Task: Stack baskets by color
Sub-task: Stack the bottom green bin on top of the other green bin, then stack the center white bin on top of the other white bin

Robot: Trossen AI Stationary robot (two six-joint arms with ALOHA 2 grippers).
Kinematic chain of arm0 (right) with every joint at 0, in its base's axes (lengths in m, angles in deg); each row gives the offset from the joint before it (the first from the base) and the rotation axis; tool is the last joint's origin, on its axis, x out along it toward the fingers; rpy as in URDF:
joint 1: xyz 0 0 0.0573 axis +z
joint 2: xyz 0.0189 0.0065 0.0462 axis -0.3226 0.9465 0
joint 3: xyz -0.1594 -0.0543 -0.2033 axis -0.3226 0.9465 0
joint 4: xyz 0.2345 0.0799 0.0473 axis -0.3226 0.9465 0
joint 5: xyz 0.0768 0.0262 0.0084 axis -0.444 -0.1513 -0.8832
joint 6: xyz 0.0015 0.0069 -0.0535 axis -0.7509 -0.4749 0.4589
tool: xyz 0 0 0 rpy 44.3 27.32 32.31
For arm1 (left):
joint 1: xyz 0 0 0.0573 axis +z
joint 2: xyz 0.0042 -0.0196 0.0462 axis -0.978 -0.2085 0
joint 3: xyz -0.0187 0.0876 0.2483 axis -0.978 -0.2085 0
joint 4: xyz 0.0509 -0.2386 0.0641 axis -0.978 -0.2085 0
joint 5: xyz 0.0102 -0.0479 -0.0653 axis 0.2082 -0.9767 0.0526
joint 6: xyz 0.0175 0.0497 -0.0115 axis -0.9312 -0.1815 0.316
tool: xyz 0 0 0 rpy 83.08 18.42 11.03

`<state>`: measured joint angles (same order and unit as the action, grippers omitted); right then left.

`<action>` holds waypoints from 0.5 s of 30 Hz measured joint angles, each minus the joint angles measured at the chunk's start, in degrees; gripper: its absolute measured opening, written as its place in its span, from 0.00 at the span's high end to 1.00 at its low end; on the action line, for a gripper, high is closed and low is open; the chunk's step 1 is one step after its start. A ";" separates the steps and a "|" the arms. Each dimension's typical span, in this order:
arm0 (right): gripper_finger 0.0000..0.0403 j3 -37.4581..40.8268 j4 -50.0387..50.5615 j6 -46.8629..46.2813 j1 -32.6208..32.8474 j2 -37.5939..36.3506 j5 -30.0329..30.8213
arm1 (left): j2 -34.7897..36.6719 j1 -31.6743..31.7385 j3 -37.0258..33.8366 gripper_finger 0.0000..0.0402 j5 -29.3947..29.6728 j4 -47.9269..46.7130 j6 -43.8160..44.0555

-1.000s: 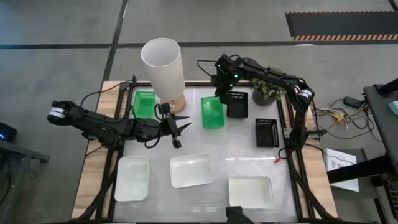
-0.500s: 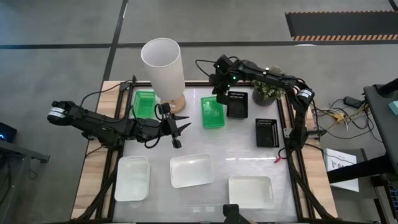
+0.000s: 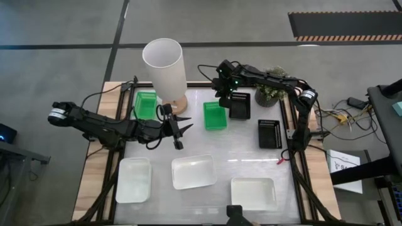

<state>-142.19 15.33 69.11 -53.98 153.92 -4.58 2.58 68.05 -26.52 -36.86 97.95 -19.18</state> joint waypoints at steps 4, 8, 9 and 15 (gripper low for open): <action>0.98 -0.54 0.33 -0.55 0.54 -0.76 0.02 | 0.00 0.00 0.00 0.75 0.02 -0.01 0.01; 0.98 0.16 2.15 -1.58 1.79 -3.10 0.05 | 0.00 0.00 0.00 0.75 0.01 -0.04 0.01; 0.98 0.64 2.47 -2.04 2.25 -3.88 0.05 | 0.00 0.00 0.00 0.75 0.00 -0.04 0.01; 0.98 6.84 1.39 -5.82 6.67 -11.10 0.07 | 0.00 0.00 0.00 0.75 0.02 -0.32 0.10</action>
<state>-135.35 16.72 63.29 -47.31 142.81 -4.51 2.58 68.05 -26.52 -36.83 97.62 -19.07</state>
